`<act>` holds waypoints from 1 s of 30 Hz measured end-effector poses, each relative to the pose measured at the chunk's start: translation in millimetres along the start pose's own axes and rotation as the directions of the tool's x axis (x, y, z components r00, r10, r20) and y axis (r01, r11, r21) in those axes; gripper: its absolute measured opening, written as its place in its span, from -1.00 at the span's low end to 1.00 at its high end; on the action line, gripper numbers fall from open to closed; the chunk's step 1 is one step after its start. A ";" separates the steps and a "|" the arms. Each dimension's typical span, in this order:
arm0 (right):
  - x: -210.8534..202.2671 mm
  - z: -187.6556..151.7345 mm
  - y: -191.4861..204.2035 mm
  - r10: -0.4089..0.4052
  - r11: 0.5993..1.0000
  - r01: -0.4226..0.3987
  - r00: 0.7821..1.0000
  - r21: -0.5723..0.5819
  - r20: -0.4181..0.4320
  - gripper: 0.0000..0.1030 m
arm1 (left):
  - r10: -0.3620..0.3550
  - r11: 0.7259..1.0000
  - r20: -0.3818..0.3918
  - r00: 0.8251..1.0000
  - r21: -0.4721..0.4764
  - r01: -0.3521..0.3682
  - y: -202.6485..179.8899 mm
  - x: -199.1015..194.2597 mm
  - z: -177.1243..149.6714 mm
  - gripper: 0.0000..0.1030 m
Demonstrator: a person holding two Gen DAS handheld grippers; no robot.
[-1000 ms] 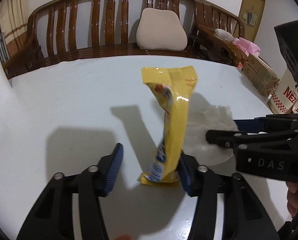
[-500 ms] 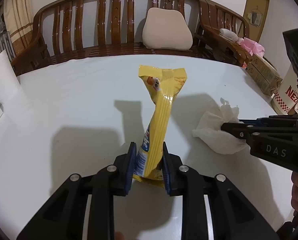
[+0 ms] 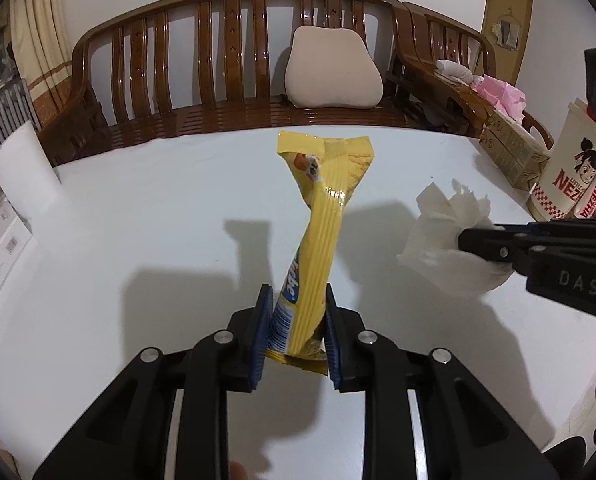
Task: Collect trash
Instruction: 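Lift the wrapper and tissue and carry them down over the bag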
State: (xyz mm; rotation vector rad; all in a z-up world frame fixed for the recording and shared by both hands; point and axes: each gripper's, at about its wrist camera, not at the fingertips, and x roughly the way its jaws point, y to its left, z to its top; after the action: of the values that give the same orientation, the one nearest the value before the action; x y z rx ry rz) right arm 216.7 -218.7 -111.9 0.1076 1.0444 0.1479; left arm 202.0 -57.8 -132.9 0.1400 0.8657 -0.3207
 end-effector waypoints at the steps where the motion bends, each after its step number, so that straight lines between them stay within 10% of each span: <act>1: -5.3 -0.9 1.2 -0.001 1.000 0.001 1.000 -0.005 0.006 -0.75 | 0.003 1.000 0.005 1.000 0.003 -0.003 -1.7 -4.6 0.4 -0.53; 30: -204.2 -93.7 23.0 0.051 0.992 -0.024 0.975 -0.124 0.216 -0.74 | 0.018 0.992 0.146 0.989 0.120 -0.036 -71.5 -171.1 -29.9 -0.53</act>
State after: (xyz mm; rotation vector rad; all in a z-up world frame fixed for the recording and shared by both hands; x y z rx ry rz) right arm 33.0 -229.6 19.1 0.0325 0.8116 0.2283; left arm 53.3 -80.1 -20.4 0.2391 0.6998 -0.3547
